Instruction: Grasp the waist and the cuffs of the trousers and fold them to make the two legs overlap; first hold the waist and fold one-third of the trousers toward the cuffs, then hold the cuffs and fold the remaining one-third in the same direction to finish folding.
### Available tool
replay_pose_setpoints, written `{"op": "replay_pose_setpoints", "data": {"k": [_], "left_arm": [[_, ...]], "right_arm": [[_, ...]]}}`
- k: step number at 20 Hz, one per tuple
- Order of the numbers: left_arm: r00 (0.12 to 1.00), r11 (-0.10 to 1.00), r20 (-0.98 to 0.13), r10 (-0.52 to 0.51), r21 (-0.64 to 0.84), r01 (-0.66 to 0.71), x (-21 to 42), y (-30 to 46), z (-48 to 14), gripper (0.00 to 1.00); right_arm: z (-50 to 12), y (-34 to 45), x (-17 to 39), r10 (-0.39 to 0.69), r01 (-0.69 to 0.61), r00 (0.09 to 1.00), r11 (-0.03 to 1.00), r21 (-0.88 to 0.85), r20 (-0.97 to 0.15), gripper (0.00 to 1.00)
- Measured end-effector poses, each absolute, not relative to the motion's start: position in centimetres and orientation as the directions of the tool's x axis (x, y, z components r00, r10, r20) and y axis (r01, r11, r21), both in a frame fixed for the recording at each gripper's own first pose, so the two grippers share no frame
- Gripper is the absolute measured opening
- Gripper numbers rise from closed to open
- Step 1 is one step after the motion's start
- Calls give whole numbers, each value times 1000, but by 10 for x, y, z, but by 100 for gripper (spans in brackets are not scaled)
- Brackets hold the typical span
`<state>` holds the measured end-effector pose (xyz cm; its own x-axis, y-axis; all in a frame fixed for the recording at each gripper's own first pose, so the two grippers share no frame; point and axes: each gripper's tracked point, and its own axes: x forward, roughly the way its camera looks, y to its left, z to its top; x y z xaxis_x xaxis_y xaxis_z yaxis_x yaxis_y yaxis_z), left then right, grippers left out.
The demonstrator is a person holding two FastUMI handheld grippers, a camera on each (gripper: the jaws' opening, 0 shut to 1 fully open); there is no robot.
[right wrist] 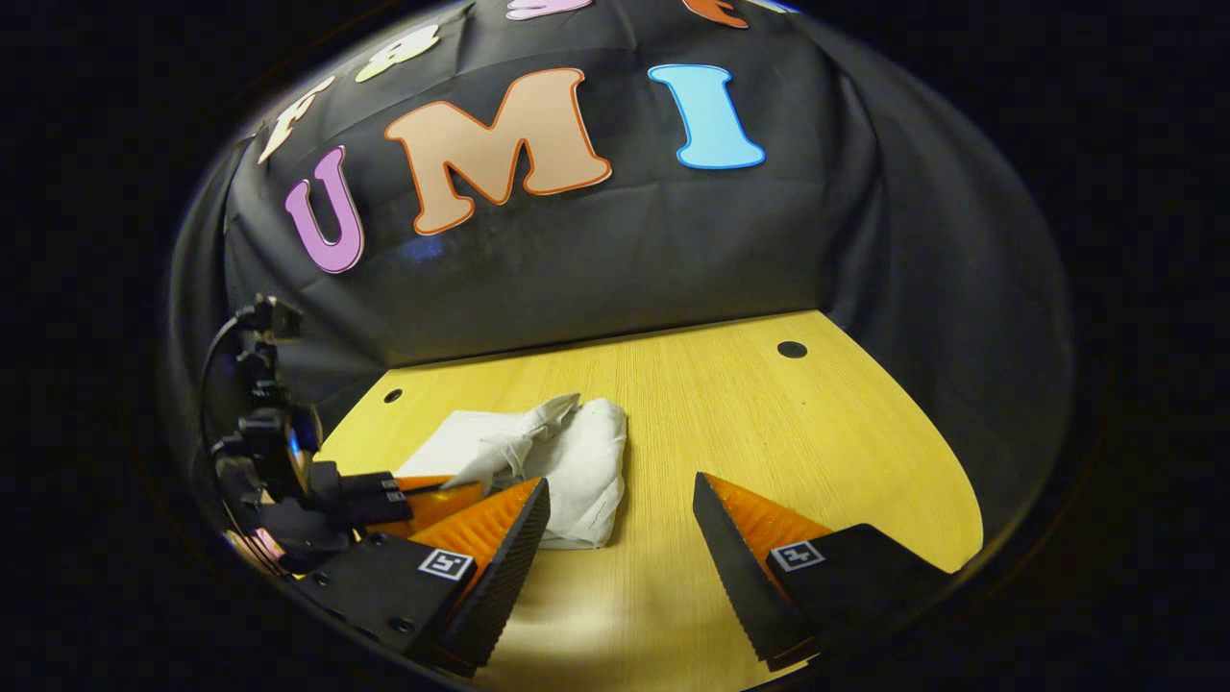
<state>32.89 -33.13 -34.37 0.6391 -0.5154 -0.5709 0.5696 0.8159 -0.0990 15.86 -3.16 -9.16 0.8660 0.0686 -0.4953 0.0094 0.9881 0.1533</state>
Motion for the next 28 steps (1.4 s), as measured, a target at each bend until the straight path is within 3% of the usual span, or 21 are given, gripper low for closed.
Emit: {"op": "replay_pose_setpoints", "data": {"k": [1, 2, 4, 6, 8, 9, 16, 22, 28], "left_arm": [[629, 814, -585, -512, -97, 572, 328, -334, -349, 1], [612, 806, -593, -524, -113, 580, 321, -339, -352, 24], [619, 807, -576, -533, -128, 576, 317, -348, -345, 80], [659, 825, -554, -509, -94, 558, 318, -347, -327, 95], [702, 843, -520, -488, -71, 533, 314, -338, -306, 95], [720, 854, -507, -475, -69, 515, 312, -330, -296, 95], [851, 943, -427, -305, -10, 333, 305, -232, -238, 98], [881, 972, -426, -206, 13, 233, 282, -166, -222, 95], [897, 984, -409, -166, -8, 178, 277, -141, -217, 95]], "right_arm": [[-91, -33, 158, 70, 9, 866, 988, 156, -495, 96], [-90, -34, 157, 71, 9, 867, 987, 158, -493, 92], [-89, -35, 156, 79, 4, 869, 986, 167, -488, 96], [-86, -33, 155, 90, -4, 872, 984, 177, -481, 96], [-80, -29, 155, 103, -15, 880, 982, 188, -464, 91], [-76, -26, 154, 111, -23, 885, 981, 195, -453, 96], [-44, -9, 152, 130, -56, 931, 974, 218, -340, 96], [-26, -9, 141, 99, -42, 956, 978, 205, -274, 97], [-31, -6, 130, 84, -31, 952, 983, 180, -295, 97]]}}
